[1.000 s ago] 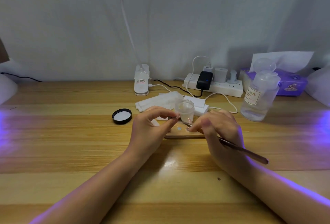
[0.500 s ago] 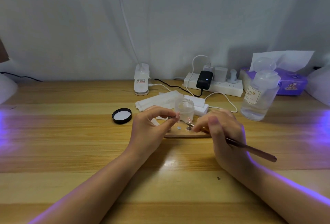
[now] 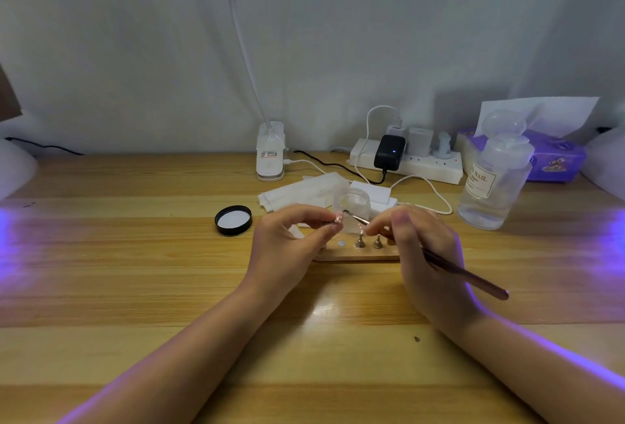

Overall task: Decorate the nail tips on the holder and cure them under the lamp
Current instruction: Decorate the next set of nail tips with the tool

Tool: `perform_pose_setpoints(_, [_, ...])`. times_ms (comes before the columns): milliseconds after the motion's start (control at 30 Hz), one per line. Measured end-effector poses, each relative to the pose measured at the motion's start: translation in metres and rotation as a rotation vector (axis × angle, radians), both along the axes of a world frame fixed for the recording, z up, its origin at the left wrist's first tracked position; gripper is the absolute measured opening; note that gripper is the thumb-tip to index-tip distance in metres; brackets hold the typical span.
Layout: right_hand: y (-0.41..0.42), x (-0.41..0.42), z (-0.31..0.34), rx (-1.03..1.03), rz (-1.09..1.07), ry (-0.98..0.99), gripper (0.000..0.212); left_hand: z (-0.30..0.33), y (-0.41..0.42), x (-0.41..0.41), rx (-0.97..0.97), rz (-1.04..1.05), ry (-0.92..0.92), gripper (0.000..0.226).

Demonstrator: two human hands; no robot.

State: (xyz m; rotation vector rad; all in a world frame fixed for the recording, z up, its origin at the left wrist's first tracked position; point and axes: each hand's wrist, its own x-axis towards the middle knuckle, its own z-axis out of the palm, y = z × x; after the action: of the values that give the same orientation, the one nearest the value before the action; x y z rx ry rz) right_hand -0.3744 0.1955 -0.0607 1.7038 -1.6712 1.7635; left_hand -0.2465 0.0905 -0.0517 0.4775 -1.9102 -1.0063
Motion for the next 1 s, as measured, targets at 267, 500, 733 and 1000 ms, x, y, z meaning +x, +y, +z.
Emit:
perform_pose_setpoints(267, [-0.002,0.0038,-0.0006,-0.109,0.048,0.112,0.049,-0.0007,0.0,-0.0011,0.025,0.02,0.017,0.022])
perform_pose_setpoints(500, [0.0007,-0.0004,0.0018,-0.033,0.009,-0.044,0.034,-0.0005,0.0005,-0.0014,0.015,0.016,0.052,0.024])
perform_pose_setpoints(733, [-0.0053,-0.0006,-0.0014,-0.037,-0.02,0.184,0.047,-0.0026,0.0007,-0.0028,0.0,0.011,0.019,0.024])
perform_pose_setpoints(1000, [-0.0025,-0.0022,-0.0037,-0.129,0.022,0.089,0.051,-0.0022,0.001,-0.0025,0.004,-0.001,0.018,0.02])
